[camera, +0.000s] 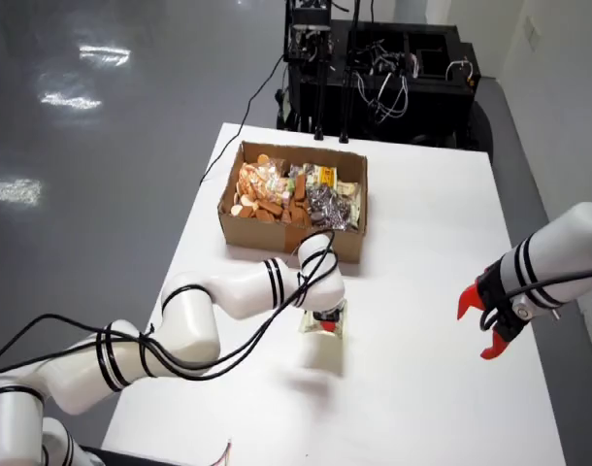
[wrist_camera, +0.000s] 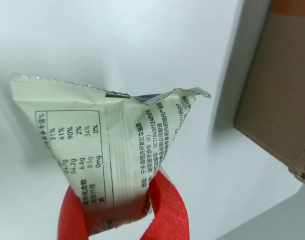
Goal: Grasp a snack and put it in the bin.
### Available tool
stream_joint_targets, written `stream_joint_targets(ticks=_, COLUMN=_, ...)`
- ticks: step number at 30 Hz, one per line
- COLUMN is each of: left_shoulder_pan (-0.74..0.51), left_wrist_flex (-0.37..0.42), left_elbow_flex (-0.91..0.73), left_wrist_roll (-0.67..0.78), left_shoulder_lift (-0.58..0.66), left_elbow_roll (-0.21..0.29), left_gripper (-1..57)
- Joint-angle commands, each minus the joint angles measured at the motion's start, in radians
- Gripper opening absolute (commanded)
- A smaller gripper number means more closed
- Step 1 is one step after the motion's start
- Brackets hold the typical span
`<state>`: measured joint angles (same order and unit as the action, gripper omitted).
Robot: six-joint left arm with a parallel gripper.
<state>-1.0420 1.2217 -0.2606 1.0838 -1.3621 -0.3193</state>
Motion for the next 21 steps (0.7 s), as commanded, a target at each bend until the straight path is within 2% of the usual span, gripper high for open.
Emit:
stream_joint_targets(ticks=1, left_shoulder_pan=0.007, left_wrist_flex=0.015, left_elbow_flex=0.044, left_wrist_roll=-0.058, left_shoulder_lift=0.000, left_elbow_roll=-0.003, left_gripper=12.3)
stream_joint_targets(ticks=21, left_shoulder_pan=0.089, left_wrist_flex=0.044, left_elbow_flex=0.295, left_wrist_roll=-0.320, left_shoulder_lift=0.008, left_elbow_roll=-0.021, left_gripper=11.5)
